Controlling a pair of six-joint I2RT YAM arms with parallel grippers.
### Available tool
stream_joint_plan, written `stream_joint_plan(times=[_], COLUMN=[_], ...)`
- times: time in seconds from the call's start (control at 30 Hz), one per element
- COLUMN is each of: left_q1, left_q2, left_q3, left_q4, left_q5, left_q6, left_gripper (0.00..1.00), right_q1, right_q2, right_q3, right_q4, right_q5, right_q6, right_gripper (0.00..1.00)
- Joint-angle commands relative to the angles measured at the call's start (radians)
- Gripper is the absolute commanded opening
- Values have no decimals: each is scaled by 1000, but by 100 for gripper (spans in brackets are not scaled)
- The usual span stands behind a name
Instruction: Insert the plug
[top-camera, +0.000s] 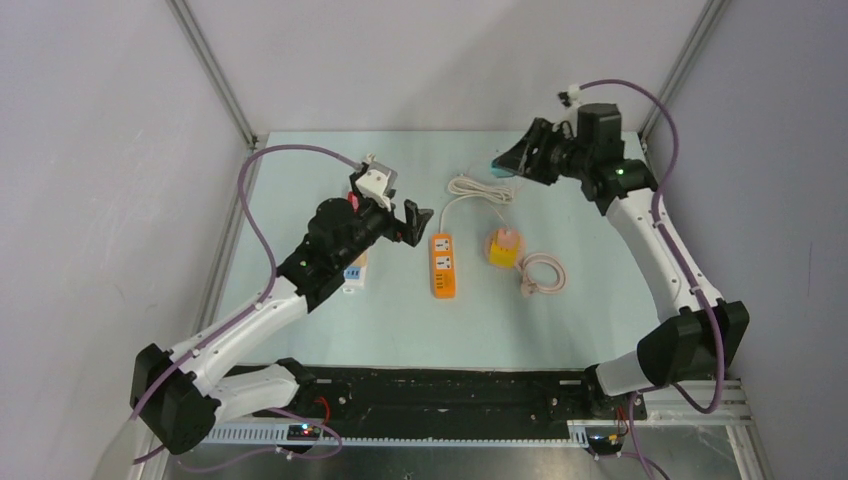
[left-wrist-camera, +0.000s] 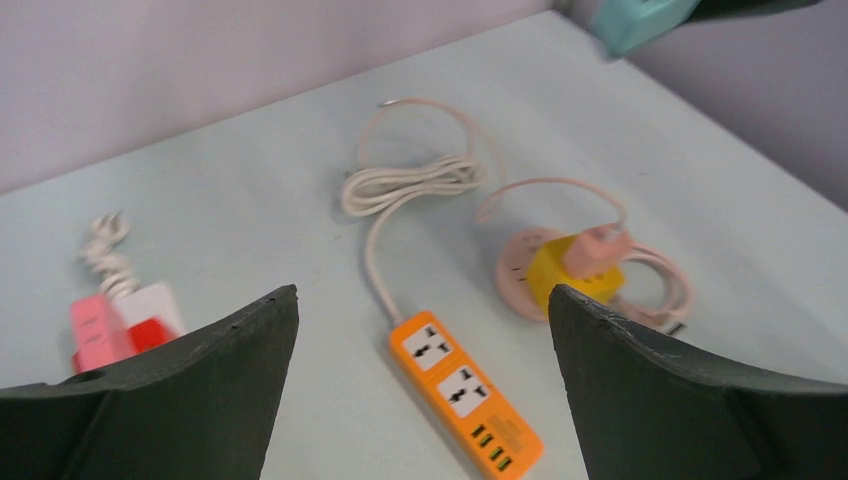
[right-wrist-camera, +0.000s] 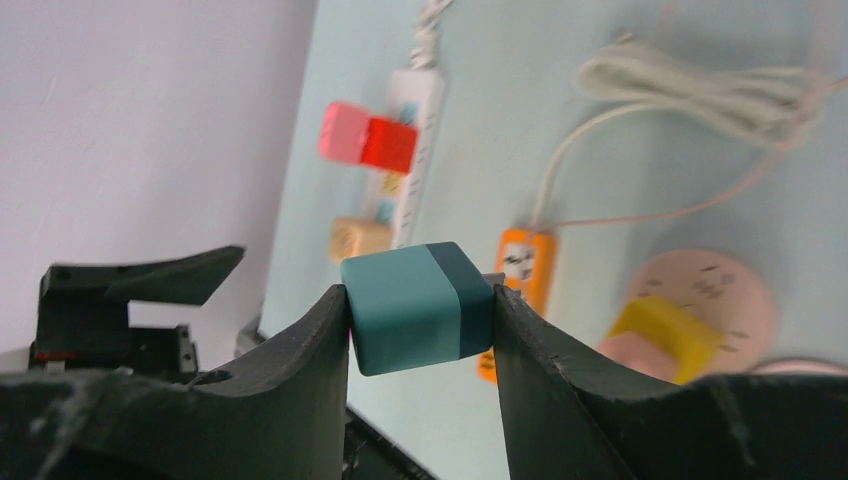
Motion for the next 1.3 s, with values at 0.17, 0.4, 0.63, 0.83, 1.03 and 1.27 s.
stream_joint_plan(times=[0.17, 0.4, 0.63, 0.83, 1.03, 1.27], left_q1=[4, 4, 4, 4, 4, 3], left_q2=[-18, -4, -17, 19, 52, 56], left_q3=[38, 41, 42, 60, 89, 91], left_q4=[37, 34, 6, -31, -59, -59], left_q5=[351, 355, 428, 476, 517, 549], left_q6=[77, 181, 376, 386, 342, 281], left_gripper=[98, 98, 98, 95, 85, 65], right_q1=[173, 216, 249, 285, 312, 328], right_q2=[-13, 62, 154, 174, 189, 207], right_q3=[-57, 16, 130, 146, 152, 154], right_q4=[87, 34, -182, -195, -201, -212], right_q5=[-143, -250, -296, -308, -303, -283], right_q6=[139, 140, 38, 33, 25, 3], right_gripper=[29, 29, 28, 28, 27, 27])
